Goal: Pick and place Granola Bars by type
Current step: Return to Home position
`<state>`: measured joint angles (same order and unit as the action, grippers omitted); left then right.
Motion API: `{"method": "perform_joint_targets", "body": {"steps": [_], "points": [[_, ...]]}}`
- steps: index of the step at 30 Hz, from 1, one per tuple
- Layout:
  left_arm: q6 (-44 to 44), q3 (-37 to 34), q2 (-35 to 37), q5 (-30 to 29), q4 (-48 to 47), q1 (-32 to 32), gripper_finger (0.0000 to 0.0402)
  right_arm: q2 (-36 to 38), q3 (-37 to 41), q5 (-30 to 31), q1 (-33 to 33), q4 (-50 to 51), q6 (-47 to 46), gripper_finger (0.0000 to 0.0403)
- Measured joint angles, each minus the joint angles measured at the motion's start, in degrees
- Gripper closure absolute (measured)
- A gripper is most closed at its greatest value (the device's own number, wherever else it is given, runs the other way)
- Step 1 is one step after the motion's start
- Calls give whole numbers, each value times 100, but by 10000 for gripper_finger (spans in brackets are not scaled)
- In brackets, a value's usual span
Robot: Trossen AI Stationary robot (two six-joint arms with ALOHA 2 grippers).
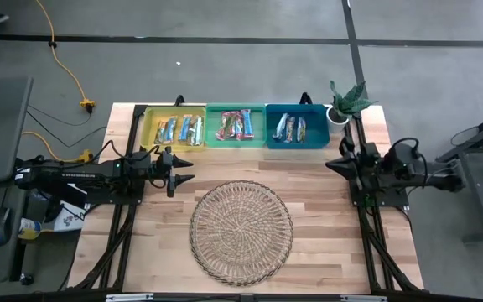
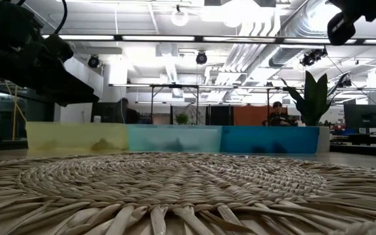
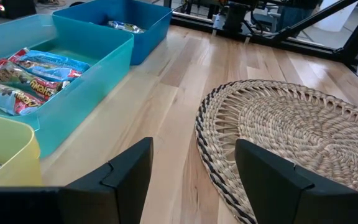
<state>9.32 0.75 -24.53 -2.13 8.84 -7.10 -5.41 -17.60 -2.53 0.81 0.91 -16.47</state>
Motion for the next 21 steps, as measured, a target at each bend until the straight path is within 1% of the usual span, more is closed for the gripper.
{"method": "perform_joint_targets", "body": {"steps": [7, 21], "points": [[0, 0, 0, 0, 0, -2, 177, 523, 469, 5, 10, -182, 145, 402], [0, 0, 0, 4, 0, -2, 177, 509, 924, -104, 10, -206, 242, 403]]}}
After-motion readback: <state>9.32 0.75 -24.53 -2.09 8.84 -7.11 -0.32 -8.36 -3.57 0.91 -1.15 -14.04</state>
